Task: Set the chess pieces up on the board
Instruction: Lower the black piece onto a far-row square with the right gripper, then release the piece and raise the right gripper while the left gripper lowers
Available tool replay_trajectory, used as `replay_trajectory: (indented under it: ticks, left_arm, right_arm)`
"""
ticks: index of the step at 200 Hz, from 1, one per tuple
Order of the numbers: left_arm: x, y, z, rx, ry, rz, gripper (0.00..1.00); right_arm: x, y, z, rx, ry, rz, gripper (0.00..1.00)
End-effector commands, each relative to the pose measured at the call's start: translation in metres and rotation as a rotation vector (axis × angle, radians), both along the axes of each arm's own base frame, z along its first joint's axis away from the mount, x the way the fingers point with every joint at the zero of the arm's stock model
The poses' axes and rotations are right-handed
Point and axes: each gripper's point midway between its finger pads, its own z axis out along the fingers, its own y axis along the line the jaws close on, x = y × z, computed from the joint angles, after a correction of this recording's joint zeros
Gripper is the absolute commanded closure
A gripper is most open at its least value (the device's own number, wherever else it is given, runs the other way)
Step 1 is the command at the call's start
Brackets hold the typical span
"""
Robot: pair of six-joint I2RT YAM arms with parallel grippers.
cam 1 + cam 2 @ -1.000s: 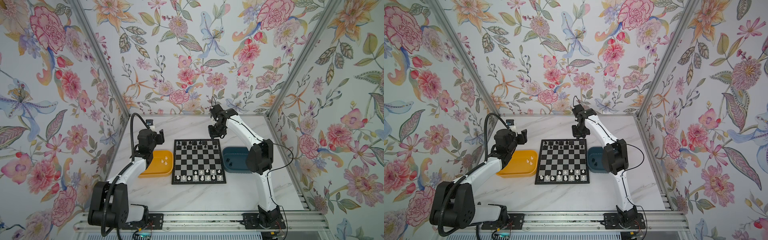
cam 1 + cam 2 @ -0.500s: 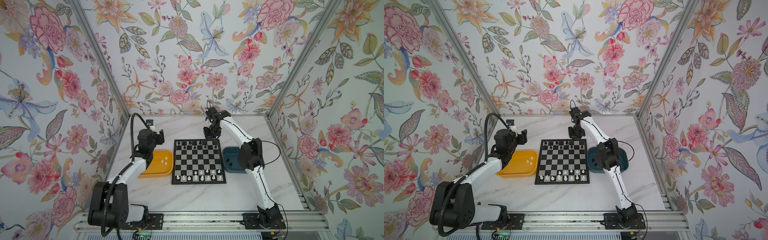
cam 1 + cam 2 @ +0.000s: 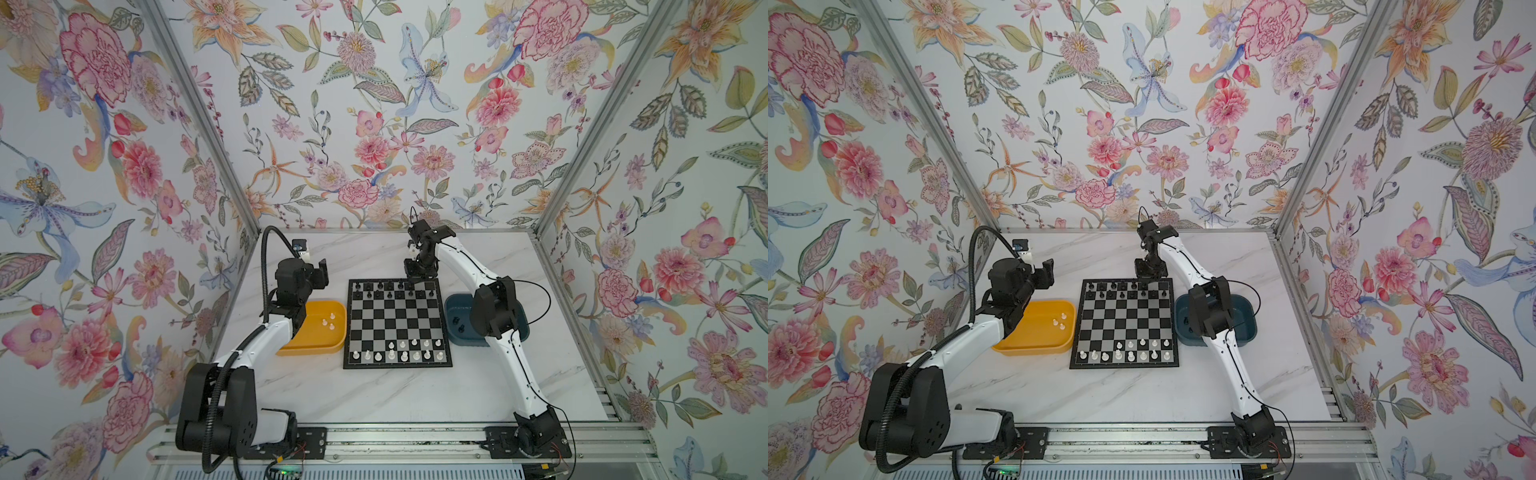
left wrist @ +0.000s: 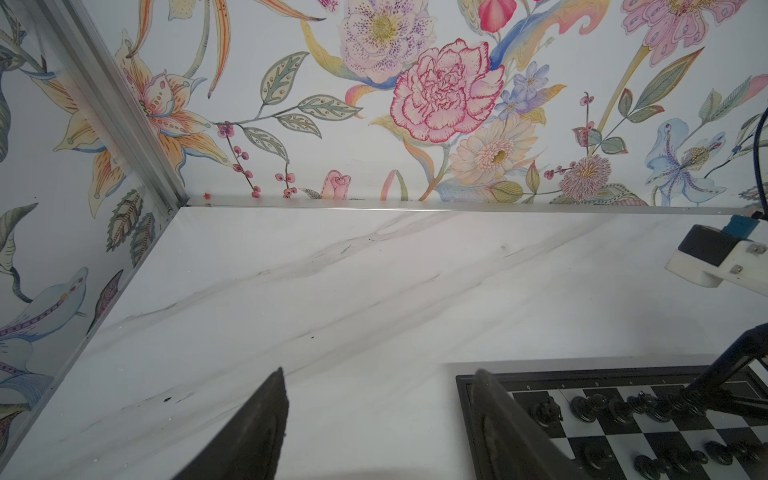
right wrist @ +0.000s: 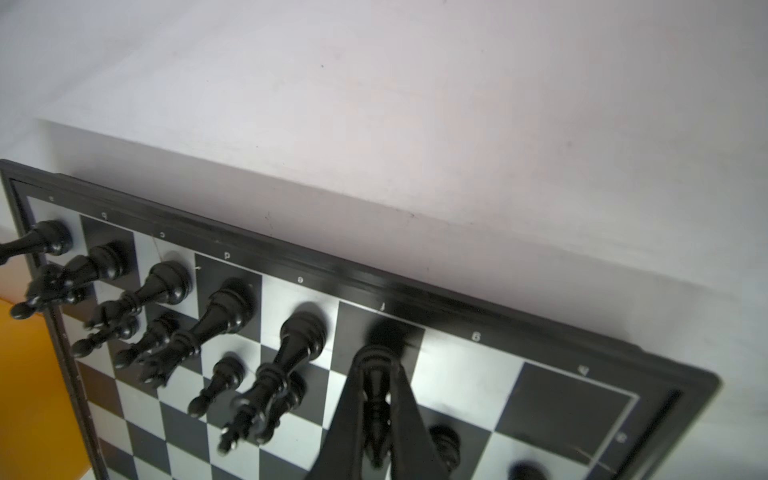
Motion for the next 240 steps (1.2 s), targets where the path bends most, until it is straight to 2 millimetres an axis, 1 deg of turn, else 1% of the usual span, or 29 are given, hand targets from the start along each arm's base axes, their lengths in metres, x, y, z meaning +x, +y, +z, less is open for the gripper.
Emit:
replay_trajectory:
  ticks: [1, 37, 66, 82, 114, 166, 201, 224, 240]
  left_arm:
    - [-0.001, 0.0, -0.003, 0.025, 0.004, 0.005, 0.29]
    - [-0.001, 0.0, -0.003, 0.026, 0.004, 0.006, 0.28]
    - [-0.001, 0.0, -0.005, 0.029, 0.01, 0.007, 0.29]
    - [0.0, 0.0, -0.005, 0.028, 0.01, 0.004, 0.29]
    - [0.0, 0.0, -0.005, 0.028, 0.01, 0.004, 0.29]
    - [0.0, -0.001, -0.002, 0.026, 0.003, 0.001, 0.29]
    - [0.0, -0.001, 0.0, 0.025, -0.001, 0.0, 0.29]
    - [-0.001, -0.001, 0.001, 0.025, -0.005, 0.0, 0.29]
    - [-0.001, -0.001, 0.001, 0.023, -0.005, 0.0, 0.29]
  right_arm:
    - [-0.005, 0.004, -0.005, -0.005, 0.02, 0.019, 0.9]
    - [-0.008, 0.003, -0.011, -0.011, 0.038, 0.02, 0.88]
    - [-0.008, 0.003, -0.012, -0.013, 0.038, 0.019, 0.86]
    - [-0.007, 0.002, -0.012, -0.015, 0.037, 0.019, 0.82]
    - [-0.009, 0.004, -0.012, -0.008, 0.04, 0.023, 0.78]
    - [-0.006, 0.006, 0.005, 0.006, 0.006, 0.025, 0.71]
    - [-0.004, 0.007, 0.017, 0.016, -0.017, 0.023, 0.7]
    - [-0.001, 0.005, 0.029, 0.017, -0.046, 0.018, 0.69]
    - [0.002, 0.004, 0.042, 0.022, -0.074, 0.013, 0.68]
